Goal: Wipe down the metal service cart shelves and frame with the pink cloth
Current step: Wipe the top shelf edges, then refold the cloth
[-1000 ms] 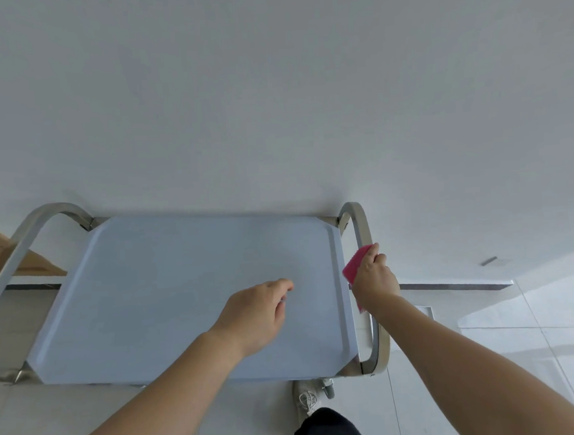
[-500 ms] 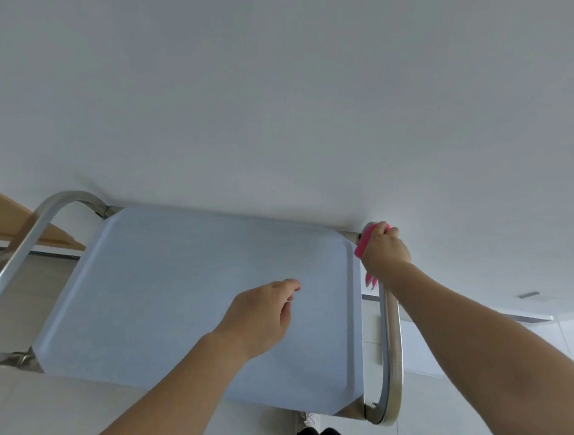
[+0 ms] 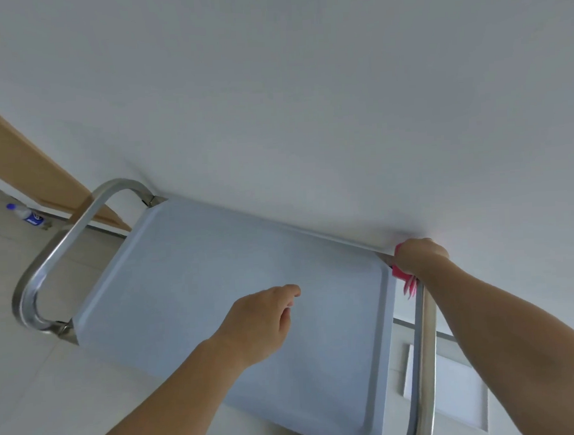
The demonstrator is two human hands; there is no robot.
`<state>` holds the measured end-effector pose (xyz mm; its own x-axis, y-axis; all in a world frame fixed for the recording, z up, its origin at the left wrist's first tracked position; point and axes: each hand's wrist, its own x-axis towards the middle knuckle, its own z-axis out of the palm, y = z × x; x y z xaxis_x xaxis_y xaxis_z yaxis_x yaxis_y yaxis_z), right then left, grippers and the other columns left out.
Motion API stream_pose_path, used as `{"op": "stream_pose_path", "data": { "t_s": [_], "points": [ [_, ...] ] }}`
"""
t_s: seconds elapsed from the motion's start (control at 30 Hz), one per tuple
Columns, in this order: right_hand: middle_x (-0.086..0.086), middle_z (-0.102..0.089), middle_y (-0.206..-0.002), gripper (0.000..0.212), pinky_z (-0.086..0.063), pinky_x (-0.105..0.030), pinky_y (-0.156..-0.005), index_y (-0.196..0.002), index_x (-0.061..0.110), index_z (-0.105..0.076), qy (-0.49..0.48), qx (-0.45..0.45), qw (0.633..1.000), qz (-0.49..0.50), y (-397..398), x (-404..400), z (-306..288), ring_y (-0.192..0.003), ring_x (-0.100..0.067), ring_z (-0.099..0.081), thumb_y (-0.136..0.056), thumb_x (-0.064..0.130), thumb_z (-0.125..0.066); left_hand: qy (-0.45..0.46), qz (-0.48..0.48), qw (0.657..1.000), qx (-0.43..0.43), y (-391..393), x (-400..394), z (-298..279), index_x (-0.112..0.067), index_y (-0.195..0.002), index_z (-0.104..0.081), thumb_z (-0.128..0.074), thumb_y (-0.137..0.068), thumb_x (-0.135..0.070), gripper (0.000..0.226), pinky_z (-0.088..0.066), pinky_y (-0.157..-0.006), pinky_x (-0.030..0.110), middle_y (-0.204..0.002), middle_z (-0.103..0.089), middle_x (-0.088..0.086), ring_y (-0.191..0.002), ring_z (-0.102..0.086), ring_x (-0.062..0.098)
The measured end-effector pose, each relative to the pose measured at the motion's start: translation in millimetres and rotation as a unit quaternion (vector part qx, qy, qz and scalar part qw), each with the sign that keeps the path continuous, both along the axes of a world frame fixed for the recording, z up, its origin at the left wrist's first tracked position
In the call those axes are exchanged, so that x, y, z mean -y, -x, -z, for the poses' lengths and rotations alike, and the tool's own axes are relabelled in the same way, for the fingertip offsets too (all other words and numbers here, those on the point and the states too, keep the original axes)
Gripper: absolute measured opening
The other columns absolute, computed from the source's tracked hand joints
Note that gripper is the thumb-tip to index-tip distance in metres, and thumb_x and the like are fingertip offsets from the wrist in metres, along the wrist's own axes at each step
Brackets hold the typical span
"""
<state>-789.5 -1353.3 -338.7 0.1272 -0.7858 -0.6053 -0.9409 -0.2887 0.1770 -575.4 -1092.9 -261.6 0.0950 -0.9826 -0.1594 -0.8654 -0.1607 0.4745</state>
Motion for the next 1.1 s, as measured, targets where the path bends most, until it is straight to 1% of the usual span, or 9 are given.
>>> {"op": "stream_pose_path", "data": {
  "t_s": [0.13, 0.3, 0.53, 0.63, 0.77, 0.87, 0.93, 1.0, 1.1],
  "points": [
    [0.0, -0.054, -0.082, 0.022, -0.045, -0.036, -0.064, -0.083, 0.024, -0.057, 0.033, 0.035, 0.998, 0.037, 1, -18, -7, -0.095, -0.02, -0.044, -0.068, 0.017, -0.042, 0.003, 0.0, 1.0, -0.005, -7, 0, -8, -0.028, -0.124, -0.046, -0.043, -0.091, -0.02, 0.035, -0.047, -0.082, 0.025, -0.114, -0.061, -0.011, -0.096, -0.06, 0.01],
    [-0.011, -0.045, -0.105, 0.037, -0.041, -0.034, -0.065, -0.119, 0.008, -0.046, 0.154, 0.133, 0.971, 0.128, 20, -59, -13, -0.093, -0.03, -0.057, -0.083, 0.017, -0.044, 0.001, 0.013, 1.0, -0.014, -13, -2, -19, -0.027, -0.124, -0.046, -0.041, -0.091, -0.02, 0.034, -0.047, -0.083, 0.028, -0.115, -0.06, -0.011, -0.097, -0.059, 0.013],
    [-0.009, -0.046, -0.111, 0.03, -0.042, -0.033, -0.066, -0.116, 0.016, -0.051, 0.237, 0.146, 0.959, 0.063, 35, -110, -28, -0.093, -0.029, -0.051, -0.086, 0.015, -0.049, 0.023, 0.044, 0.999, -0.008, -17, -2, -37, -0.025, -0.122, -0.046, -0.041, -0.091, -0.021, 0.031, -0.048, -0.082, 0.031, -0.113, -0.06, -0.008, -0.095, -0.059, 0.016],
    [-0.005, -0.056, -0.107, 0.024, -0.045, -0.034, -0.073, -0.111, 0.027, -0.06, 0.297, 0.265, 0.917, 0.005, 10, -123, -50, -0.097, -0.032, -0.055, -0.094, 0.024, -0.044, 0.045, 0.032, 0.998, -0.015, -21, 1, -44, -0.024, -0.121, -0.049, -0.044, -0.091, -0.024, 0.03, -0.047, -0.084, 0.029, -0.119, -0.059, -0.009, -0.101, -0.058, 0.013],
    [0.007, -0.058, -0.106, 0.023, -0.05, -0.032, -0.071, -0.109, 0.052, -0.058, 0.261, 0.399, 0.874, -0.097, -65, -163, -92, -0.094, -0.016, -0.061, -0.097, 0.04, -0.042, 0.098, 0.004, 0.995, -0.01, -41, -3, -57, -0.021, -0.124, -0.05, -0.047, -0.091, -0.03, 0.034, -0.045, -0.091, 0.031, -0.125, -0.056, -0.007, -0.112, -0.052, 0.014],
    [0.003, -0.062, -0.103, 0.029, -0.05, -0.031, -0.064, -0.118, 0.03, -0.062, 0.251, 0.472, 0.834, -0.132, -127, -204, -110, -0.09, -0.021, -0.064, -0.094, 0.041, -0.049, 0.122, -0.031, 0.992, -0.009, -74, -20, -68, -0.019, -0.121, -0.052, -0.05, -0.09, -0.035, 0.035, -0.045, -0.09, 0.034, -0.12, -0.056, -0.006, -0.112, -0.051, 0.015],
    [0.0, -0.063, -0.1, 0.033, -0.049, -0.031, -0.061, -0.119, 0.02, -0.062, 0.236, 0.519, 0.807, -0.154, -167, -234, -119, -0.084, -0.023, -0.064, -0.093, 0.037, -0.053, 0.12, -0.041, 0.992, -0.012, -105, -39, -72, -0.02, -0.102, -0.059, -0.049, -0.09, -0.035, 0.021, -0.049, -0.078, 0.035, -0.099, -0.059, -0.006, -0.093, -0.056, 0.016],
    [0.0, -0.062, -0.102, 0.036, -0.05, -0.031, -0.062, -0.122, 0.02, -0.061, 0.211, 0.545, 0.793, -0.171, -205, -263, -126, -0.081, -0.022, -0.063, -0.093, 0.039, -0.05, 0.112, -0.043, 0.993, -0.017, -142, -66, -75, -0.021, -0.092, -0.06, -0.047, -0.092, -0.031, 0.017, -0.05, -0.072, 0.036, -0.087, -0.059, -0.006, -0.081, -0.057, 0.014],
    [0.002, -0.057, -0.108, 0.04, -0.05, -0.031, -0.068, -0.123, 0.02, -0.059, 0.125, 0.575, 0.785, -0.192, -254, -302, -131, -0.079, -0.019, -0.061, -0.093, 0.042, -0.045, 0.109, -0.05, 0.992, -0.035, -200, -113, -76, -0.026, -0.093, -0.06, -0.045, -0.093, -0.025, 0.015, -0.049, -0.072, 0.028, -0.091, -0.063, -0.009, -0.082, -0.058, 0.009]
  ]
}}
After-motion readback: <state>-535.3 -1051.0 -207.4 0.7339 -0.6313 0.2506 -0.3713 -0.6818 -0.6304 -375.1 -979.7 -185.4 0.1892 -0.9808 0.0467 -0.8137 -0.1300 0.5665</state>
